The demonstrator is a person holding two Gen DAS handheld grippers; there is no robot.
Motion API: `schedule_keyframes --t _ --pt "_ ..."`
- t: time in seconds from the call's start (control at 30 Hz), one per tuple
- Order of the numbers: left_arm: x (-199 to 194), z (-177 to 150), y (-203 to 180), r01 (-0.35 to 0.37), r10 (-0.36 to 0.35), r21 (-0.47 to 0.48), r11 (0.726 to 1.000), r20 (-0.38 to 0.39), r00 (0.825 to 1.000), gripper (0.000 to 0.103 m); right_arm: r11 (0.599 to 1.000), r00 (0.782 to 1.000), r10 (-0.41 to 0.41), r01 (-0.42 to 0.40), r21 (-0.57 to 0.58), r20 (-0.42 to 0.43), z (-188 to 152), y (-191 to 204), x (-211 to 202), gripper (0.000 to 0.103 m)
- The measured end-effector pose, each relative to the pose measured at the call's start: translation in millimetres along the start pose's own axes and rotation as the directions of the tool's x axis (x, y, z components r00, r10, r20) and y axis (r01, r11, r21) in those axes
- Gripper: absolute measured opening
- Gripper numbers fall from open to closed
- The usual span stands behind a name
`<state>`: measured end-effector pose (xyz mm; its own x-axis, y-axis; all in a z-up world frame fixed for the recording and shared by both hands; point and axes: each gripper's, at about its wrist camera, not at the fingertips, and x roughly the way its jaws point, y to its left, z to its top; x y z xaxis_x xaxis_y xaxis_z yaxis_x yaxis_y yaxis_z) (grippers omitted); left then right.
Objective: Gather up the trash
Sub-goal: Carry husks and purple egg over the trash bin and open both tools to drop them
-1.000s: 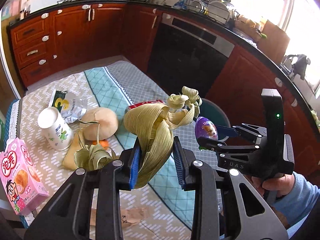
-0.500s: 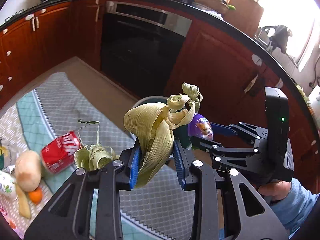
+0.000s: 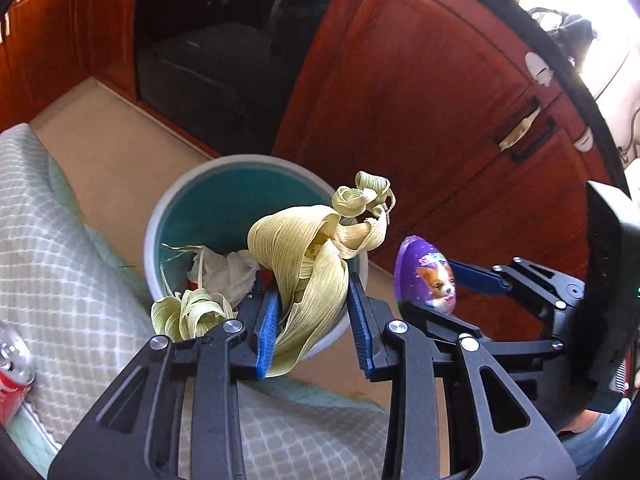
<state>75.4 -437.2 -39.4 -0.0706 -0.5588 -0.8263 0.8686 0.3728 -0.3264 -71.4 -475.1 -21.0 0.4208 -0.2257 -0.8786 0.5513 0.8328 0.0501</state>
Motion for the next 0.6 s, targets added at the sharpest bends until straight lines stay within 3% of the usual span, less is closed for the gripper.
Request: schedule_keyframes --t 0.13,0.27,0.6 --pt "22.0 3.6 7.2 -0.031 0.031 -0.003 1.0 -0.035 0.999 0.042 1.0 1.0 -0.008 0.008 0.007 -0.021 2.9 -9.1 12.9 0.051" --pt "28.1 6.8 8.0 -0.059 0.059 -0.004 0.998 -0.026 0.998 0.067 1.0 0.999 -0.002 0.002 0.009 -0.036 11.5 -5.8 25.2 0.051" --pt "9.4 -4.1 28.0 -0.088 0.088 -0.037 0.995 -0.002 0.996 0.067 0.999 0.998 0.027 -0.028 -0.016 -0.049 24.7 3.0 47.2 0.051"
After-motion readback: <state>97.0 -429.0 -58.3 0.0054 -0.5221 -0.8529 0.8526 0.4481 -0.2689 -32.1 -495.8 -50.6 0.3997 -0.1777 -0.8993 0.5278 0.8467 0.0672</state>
